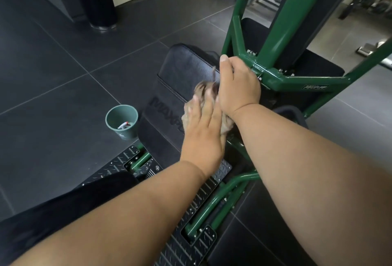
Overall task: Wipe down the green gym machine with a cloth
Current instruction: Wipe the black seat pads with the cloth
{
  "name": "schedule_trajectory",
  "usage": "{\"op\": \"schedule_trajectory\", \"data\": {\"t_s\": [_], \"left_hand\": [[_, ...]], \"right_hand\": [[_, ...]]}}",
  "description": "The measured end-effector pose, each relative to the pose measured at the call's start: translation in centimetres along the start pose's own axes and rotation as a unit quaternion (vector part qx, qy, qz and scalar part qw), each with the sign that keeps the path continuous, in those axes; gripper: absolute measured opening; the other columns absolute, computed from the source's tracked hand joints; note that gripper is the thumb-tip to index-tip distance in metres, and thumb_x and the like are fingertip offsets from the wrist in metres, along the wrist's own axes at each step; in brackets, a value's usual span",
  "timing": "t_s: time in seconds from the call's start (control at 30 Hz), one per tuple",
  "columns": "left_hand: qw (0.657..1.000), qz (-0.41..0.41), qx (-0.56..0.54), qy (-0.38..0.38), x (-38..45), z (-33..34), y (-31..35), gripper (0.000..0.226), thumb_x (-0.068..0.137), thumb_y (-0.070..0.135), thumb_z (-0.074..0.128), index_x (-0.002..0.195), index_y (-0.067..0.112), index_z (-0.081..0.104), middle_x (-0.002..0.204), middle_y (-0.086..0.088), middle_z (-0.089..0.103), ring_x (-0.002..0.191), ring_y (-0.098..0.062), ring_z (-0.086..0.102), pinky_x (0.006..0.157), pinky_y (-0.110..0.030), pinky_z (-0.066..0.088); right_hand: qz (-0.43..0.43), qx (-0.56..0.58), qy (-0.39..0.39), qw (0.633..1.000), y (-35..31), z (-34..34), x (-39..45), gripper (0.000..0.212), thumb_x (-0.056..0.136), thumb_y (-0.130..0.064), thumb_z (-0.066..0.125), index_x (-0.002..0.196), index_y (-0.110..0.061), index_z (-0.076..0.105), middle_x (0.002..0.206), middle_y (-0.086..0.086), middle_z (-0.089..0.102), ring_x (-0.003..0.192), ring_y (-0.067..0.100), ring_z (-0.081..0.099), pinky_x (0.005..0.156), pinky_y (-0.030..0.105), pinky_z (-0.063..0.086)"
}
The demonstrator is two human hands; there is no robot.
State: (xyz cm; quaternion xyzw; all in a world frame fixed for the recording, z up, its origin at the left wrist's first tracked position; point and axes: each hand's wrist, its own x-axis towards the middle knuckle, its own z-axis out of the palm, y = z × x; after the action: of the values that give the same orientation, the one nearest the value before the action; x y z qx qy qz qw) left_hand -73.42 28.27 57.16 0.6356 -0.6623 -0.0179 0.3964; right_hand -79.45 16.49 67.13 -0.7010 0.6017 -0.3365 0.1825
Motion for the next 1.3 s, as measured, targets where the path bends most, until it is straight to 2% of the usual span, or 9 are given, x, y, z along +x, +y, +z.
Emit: {"op": "schedule_trajectory", "data": {"t_s": [0.33, 0.47, 0.67, 0.8, 0.9, 0.97, 1.07, 1.17, 1.3], "left_hand": [[0.993, 0.073, 0.088, 0.004, -5.4, 3.4, -3.9, 0.082, 0.086, 0.009, 0.04, 0.165, 0.01, 0.016, 0.17, -0.018, 0.015, 0.155, -0.052, 0.011, 0.129, -0.061, 0.001], [0.991, 0.033, 0.131, -0.011, -9.0, 4.0, -5.5, 0.087, 0.084, 0.005, 0.043, 0.165, 0.007, 0.012, 0.169, -0.024, 0.02, 0.159, -0.049, 0.0, 0.13, -0.058, -0.003], [0.993, 0.001, 0.117, -0.033, -7.8, 3.2, -3.9, 0.095, 0.088, 0.003, 0.044, 0.165, 0.01, -0.012, 0.172, -0.027, 0.012, 0.158, -0.053, 0.003, 0.127, -0.067, 0.008], [0.993, -0.004, 0.115, 0.04, -3.6, 3.4, -1.5, 0.102, 0.088, 0.004, 0.061, 0.165, 0.009, -0.005, 0.172, -0.019, -0.003, 0.154, -0.061, 0.008, 0.127, -0.066, 0.006], [0.986, 0.059, 0.151, 0.031, -3.7, 3.9, -2.3, 0.095, 0.091, 0.004, 0.054, 0.166, 0.009, -0.004, 0.171, -0.022, 0.001, 0.151, -0.063, 0.009, 0.126, -0.069, 0.003], [0.967, 0.155, 0.199, -0.028, -4.6, 3.4, -3.9, 0.08, 0.092, 0.012, 0.043, 0.166, 0.008, 0.015, 0.173, -0.016, 0.01, 0.152, -0.057, 0.009, 0.128, -0.063, -0.004], [0.89, 0.309, 0.308, -0.133, -5.3, 1.9, -5.9, 0.065, 0.091, 0.022, 0.038, 0.152, 0.011, 0.054, 0.168, -0.007, 0.035, 0.157, -0.044, 0.004, 0.13, -0.055, -0.008], [0.782, 0.402, 0.416, -0.233, -5.0, 0.2, -6.4, 0.066, 0.091, 0.027, 0.039, 0.149, 0.001, 0.054, 0.164, -0.016, 0.042, 0.161, -0.038, 0.008, 0.131, -0.05, -0.008], [0.812, 0.351, 0.373, -0.28, -0.4, 0.4, -2.3, 0.065, 0.095, 0.025, 0.024, 0.143, -0.005, 0.058, 0.156, -0.021, 0.051, 0.149, -0.035, 0.044, 0.129, -0.041, 0.01]], "right_hand": [[0.003, 0.006, -0.032, 0.999, 0.0, 0.0, 0.2, 0.037, 0.1, -0.062, 0.032, 0.085, -0.037, 0.054, 0.09, -0.007, 0.062, 0.091, 0.022, 0.057, 0.073, 0.037, 0.037], [0.002, 0.004, -0.031, 1.0, 0.1, 0.1, 0.4, 0.039, 0.101, -0.063, 0.032, 0.087, -0.036, 0.056, 0.091, -0.007, 0.063, 0.091, 0.021, 0.057, 0.072, 0.036, 0.037], [-0.007, 0.005, -0.015, 1.0, 0.3, 0.3, 0.5, 0.038, 0.101, -0.063, 0.035, 0.087, -0.035, 0.057, 0.088, -0.007, 0.063, 0.088, 0.02, 0.056, 0.072, 0.035, 0.035], [-0.008, 0.003, -0.008, 1.0, 0.3, 0.3, 0.4, 0.038, 0.102, -0.062, 0.035, 0.088, -0.034, 0.058, 0.088, -0.007, 0.064, 0.087, 0.019, 0.056, 0.071, 0.034, 0.034], [-0.009, 0.001, -0.009, 1.0, 0.3, 0.3, 0.4, 0.038, 0.102, -0.062, 0.035, 0.089, -0.034, 0.057, 0.089, -0.007, 0.064, 0.087, 0.019, 0.057, 0.068, 0.034, 0.033], [-0.007, 0.0, -0.014, 1.0, 0.2, 0.3, 0.4, 0.037, 0.102, -0.063, 0.035, 0.09, -0.035, 0.057, 0.091, -0.007, 0.065, 0.088, 0.02, 0.056, 0.071, 0.034, 0.034], [-0.004, 0.003, -0.017, 1.0, 0.2, 0.3, 0.4, 0.038, 0.101, -0.064, 0.034, 0.091, -0.036, 0.057, 0.093, -0.006, 0.065, 0.089, 0.021, 0.057, 0.073, 0.035, 0.036], [-0.001, 0.004, -0.017, 1.0, 0.3, 0.3, 0.3, 0.039, 0.1, -0.065, 0.033, 0.092, -0.035, 0.058, 0.096, -0.006, 0.066, 0.091, 0.022, 0.057, 0.074, 0.035, 0.036], [-0.004, 0.005, -0.013, 1.0, 0.2, 0.3, 0.4, 0.04, 0.1, -0.065, 0.033, 0.092, -0.035, 0.058, 0.096, -0.004, 0.068, 0.09, 0.023, 0.056, 0.075, 0.034, 0.035]]}}
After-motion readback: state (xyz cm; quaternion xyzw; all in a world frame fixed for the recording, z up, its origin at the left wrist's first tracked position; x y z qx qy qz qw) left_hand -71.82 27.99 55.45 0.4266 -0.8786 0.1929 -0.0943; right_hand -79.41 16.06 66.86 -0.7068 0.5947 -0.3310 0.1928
